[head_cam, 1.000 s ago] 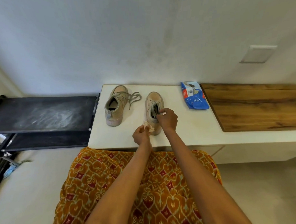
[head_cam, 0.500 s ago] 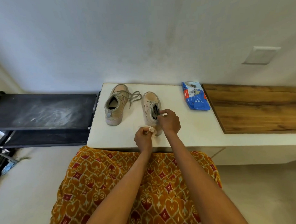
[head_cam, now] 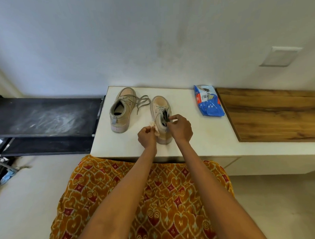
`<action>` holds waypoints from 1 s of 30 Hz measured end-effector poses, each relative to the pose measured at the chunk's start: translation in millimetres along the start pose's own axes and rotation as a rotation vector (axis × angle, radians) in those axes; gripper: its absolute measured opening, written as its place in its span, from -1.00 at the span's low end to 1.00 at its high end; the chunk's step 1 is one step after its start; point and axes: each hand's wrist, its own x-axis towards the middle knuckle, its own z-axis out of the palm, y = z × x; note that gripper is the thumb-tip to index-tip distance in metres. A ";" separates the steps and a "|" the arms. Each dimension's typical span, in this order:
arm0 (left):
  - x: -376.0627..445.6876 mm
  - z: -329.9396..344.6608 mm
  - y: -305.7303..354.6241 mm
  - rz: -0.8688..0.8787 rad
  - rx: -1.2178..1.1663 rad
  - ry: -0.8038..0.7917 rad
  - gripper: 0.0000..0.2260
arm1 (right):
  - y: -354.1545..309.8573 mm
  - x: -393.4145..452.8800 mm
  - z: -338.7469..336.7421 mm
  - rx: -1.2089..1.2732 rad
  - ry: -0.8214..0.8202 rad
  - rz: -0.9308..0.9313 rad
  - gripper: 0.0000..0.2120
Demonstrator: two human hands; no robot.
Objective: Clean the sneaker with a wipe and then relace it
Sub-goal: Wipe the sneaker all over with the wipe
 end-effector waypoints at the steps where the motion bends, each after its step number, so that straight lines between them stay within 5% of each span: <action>1: 5.8 1.3 4.9 -0.026 0.006 0.004 -0.86 | 1.4 2.7 -0.8 -0.004 -0.009 -0.001 -0.79; 7: 3.8 21.8 26.6 0.089 0.014 -0.060 -0.86 | 8.7 20.6 -11.2 -0.121 0.053 -0.018 -0.84; 11: -23.3 32.7 13.2 0.269 0.049 -0.067 -0.88 | 17.7 10.6 -9.6 -0.322 0.193 -0.185 -0.77; 16: 3.1 38.7 21.8 0.228 0.112 -0.046 -0.87 | 38.7 -7.8 4.4 -0.326 0.283 -0.380 -0.79; 22: 40.3 46.0 37.5 0.201 0.177 -0.018 -0.84 | 38.5 12.2 0.3 -0.360 0.274 -0.426 -0.81; 30: 16.1 65.6 26.4 0.482 0.170 -0.127 -0.93 | 36.5 45.2 -12.8 -0.446 0.137 -0.340 -0.79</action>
